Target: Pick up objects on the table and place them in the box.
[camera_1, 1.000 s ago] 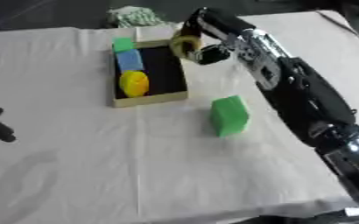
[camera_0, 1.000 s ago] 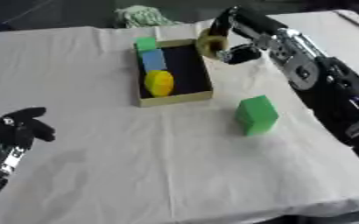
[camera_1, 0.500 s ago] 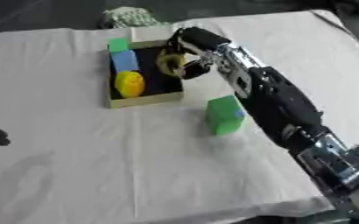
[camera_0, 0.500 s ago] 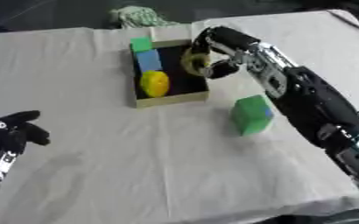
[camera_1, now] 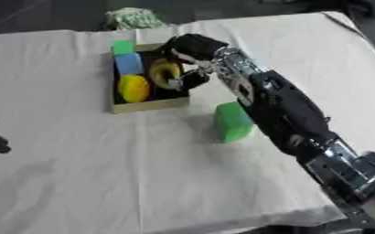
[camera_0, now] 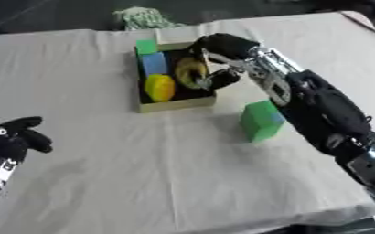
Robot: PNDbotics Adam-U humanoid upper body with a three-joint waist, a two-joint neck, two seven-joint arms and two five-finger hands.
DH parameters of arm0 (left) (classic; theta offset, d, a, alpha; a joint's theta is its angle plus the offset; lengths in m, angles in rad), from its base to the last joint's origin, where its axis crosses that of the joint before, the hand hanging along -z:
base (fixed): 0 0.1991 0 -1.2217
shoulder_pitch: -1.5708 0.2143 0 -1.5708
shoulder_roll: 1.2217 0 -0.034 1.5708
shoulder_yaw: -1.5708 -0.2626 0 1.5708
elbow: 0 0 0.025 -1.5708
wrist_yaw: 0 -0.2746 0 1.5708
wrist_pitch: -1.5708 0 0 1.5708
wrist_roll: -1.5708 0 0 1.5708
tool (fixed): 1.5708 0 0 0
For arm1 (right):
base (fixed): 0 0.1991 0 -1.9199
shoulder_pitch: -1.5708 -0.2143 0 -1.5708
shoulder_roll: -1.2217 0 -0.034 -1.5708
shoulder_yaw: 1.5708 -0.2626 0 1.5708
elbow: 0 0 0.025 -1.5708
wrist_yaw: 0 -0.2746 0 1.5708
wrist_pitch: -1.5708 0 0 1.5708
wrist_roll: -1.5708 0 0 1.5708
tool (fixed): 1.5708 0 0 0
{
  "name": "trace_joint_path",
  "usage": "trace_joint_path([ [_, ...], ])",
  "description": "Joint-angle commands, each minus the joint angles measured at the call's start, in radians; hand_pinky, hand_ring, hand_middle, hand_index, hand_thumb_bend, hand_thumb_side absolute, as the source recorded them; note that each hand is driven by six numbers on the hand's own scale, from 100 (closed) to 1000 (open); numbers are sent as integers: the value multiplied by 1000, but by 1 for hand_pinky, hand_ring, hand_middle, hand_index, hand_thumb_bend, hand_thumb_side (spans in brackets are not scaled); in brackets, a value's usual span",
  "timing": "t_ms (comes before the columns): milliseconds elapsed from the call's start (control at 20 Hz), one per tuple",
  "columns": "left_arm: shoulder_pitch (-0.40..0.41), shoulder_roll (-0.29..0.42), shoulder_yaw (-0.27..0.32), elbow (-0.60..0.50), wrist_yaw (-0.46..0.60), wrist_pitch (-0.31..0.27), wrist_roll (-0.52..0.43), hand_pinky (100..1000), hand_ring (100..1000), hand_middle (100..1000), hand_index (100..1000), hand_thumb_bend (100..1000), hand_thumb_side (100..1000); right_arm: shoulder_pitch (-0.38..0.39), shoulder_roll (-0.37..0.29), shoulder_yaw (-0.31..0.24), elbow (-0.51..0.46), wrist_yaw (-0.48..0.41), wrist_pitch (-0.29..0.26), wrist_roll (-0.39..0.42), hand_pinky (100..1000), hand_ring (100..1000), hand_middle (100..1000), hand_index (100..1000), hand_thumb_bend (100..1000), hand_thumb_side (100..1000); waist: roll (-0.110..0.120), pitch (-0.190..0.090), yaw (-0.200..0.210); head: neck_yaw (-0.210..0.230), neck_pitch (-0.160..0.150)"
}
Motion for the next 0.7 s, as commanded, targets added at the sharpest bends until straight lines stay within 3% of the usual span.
trace_joint_path([
  [50,-11,1,2,-19,2,1,-4,831,655,613,877,100,804,-29,-14,6,-40,37,-18,20,758,781,758,967,100,522,2,-20,-2,-3,-14],
  [200,-11,-1,1,-19,2,1,-5,832,655,613,877,100,803,-32,-16,11,-62,71,-34,44,785,831,881,1000,100,563,2,-20,-2,-4,-16],
  [400,-7,-1,4,-19,-1,5,-1,832,655,613,877,100,809,-19,-46,7,-137,41,-48,73,798,842,894,1000,100,496,-2,-19,-7,3,-20],
  [500,-6,0,7,-19,-3,7,1,832,655,613,877,100,809,1,-81,2,-209,-30,-52,87,801,844,890,997,100,455,-6,-19,-12,10,-22],
  [550,-5,1,9,-19,-5,8,3,832,655,612,877,100,809,16,-103,1,-252,-77,-52,100,814,853,893,995,100,345,-9,-18,-15,15,-23],
  [600,-5,2,10,-19,-7,9,5,832,655,612,877,100,810,33,-126,-1,-299,-129,-49,121,823,860,893,994,100,291,-11,-18,-18,18,-24],
  [700,-5,4,13,-19,-10,10,9,833,655,612,877,100,812,74,-168,-8,-398,-241,-38,173,835,874,895,991,100,242,-16,-16,-23,24,-26],
])
